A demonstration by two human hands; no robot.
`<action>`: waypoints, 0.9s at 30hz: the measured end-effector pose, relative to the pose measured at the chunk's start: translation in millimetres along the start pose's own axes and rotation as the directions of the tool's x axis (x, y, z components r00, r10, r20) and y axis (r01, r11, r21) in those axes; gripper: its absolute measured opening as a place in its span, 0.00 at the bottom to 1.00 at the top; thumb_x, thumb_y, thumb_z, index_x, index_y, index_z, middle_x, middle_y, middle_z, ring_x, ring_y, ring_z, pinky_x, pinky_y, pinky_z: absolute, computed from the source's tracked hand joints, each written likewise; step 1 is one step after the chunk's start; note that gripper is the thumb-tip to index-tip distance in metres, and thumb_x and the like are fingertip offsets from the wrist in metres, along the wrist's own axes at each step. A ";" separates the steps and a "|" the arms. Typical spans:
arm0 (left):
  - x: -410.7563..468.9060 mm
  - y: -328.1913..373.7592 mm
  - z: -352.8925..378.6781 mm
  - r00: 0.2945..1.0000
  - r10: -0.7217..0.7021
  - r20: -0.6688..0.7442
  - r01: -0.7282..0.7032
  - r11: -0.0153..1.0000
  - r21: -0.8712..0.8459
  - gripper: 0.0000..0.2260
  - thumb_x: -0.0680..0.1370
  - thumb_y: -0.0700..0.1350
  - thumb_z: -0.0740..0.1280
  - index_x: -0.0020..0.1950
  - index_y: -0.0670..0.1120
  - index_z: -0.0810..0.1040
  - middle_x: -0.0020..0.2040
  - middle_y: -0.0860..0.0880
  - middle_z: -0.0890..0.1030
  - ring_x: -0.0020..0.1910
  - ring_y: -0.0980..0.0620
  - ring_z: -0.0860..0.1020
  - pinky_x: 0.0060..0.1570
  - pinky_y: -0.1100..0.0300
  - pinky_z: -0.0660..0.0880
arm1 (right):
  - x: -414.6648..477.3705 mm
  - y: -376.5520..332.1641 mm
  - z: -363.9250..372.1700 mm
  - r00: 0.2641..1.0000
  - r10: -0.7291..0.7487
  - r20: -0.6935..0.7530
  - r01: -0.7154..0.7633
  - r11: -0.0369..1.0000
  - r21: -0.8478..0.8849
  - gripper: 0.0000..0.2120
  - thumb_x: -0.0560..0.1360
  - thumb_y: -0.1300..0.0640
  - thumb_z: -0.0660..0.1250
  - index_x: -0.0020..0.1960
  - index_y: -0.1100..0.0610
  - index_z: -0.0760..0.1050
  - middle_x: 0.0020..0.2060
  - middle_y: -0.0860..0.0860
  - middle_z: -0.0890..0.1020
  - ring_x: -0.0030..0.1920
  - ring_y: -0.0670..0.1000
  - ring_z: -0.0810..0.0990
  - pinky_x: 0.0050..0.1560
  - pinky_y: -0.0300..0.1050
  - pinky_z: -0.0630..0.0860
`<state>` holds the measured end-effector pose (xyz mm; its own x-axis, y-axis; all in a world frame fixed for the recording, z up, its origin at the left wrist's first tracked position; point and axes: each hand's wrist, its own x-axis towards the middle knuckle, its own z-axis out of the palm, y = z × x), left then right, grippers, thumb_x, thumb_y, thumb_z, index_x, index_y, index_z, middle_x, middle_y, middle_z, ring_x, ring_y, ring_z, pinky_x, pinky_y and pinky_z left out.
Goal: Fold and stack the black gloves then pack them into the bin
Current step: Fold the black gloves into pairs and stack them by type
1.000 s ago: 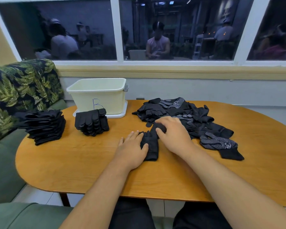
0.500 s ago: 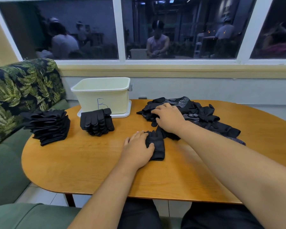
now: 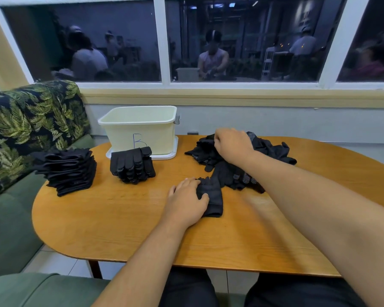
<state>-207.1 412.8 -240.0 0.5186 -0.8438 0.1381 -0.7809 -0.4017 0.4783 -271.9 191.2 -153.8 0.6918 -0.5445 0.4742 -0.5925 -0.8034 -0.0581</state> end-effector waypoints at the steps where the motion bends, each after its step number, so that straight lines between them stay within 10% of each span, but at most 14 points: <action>1: 0.0 -0.4 0.3 1.000 -0.001 0.000 0.001 1.000 -0.002 0.27 0.84 0.58 0.61 0.83 0.53 0.67 0.84 0.55 0.64 0.84 0.55 0.57 0.83 0.49 0.51 | 0.6 5.1 -4.1 0.999 0.052 -0.001 -0.052 0.998 0.044 0.09 0.85 0.53 0.59 0.51 0.54 0.75 0.43 0.52 0.81 0.44 0.59 0.79 0.43 0.52 0.68; 7: 1.7 -1.0 1.0 1.000 -0.003 -0.001 0.003 1.000 0.003 0.27 0.84 0.59 0.60 0.82 0.53 0.67 0.83 0.56 0.64 0.83 0.55 0.58 0.83 0.49 0.52 | 11.2 45.1 -44.3 0.910 0.414 0.013 -0.377 0.814 0.442 0.10 0.84 0.51 0.59 0.52 0.56 0.74 0.43 0.51 0.79 0.46 0.59 0.77 0.44 0.51 0.69; 15: 0.0 -0.6 -0.1 1.000 0.000 -0.011 0.000 1.000 -0.003 0.26 0.84 0.58 0.61 0.82 0.54 0.67 0.83 0.56 0.65 0.82 0.55 0.60 0.83 0.50 0.52 | 18.5 71.5 -84.3 0.791 0.601 0.117 -0.417 0.388 0.822 0.14 0.76 0.50 0.56 0.52 0.56 0.75 0.47 0.52 0.84 0.42 0.54 0.84 0.38 0.50 0.85; 19: -0.3 1.0 -1.3 1.000 -0.004 -0.008 0.004 1.000 -0.003 0.26 0.84 0.58 0.61 0.82 0.54 0.67 0.83 0.56 0.65 0.82 0.55 0.60 0.83 0.50 0.52 | 14.2 81.7 -98.0 0.770 0.637 -0.035 -0.399 0.524 0.753 0.10 0.80 0.52 0.54 0.40 0.48 0.63 0.35 0.46 0.67 0.35 0.50 0.63 0.34 0.49 0.61; 27: 0.3 0.1 0.1 1.000 -0.003 -0.015 0.003 1.000 -0.001 0.26 0.84 0.58 0.61 0.82 0.54 0.68 0.83 0.56 0.66 0.82 0.55 0.61 0.83 0.51 0.53 | -1.0 95.1 -75.7 0.817 0.577 -0.027 -0.555 0.797 0.237 0.15 0.83 0.60 0.58 0.67 0.52 0.74 0.65 0.55 0.80 0.66 0.63 0.75 0.59 0.56 0.72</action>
<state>-207.1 412.5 -240.0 0.5257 -0.8374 0.1496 -0.7792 -0.4035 0.4795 -360.1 133.6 -93.3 0.2121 -0.9013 0.3776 -0.7590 -0.3954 -0.5173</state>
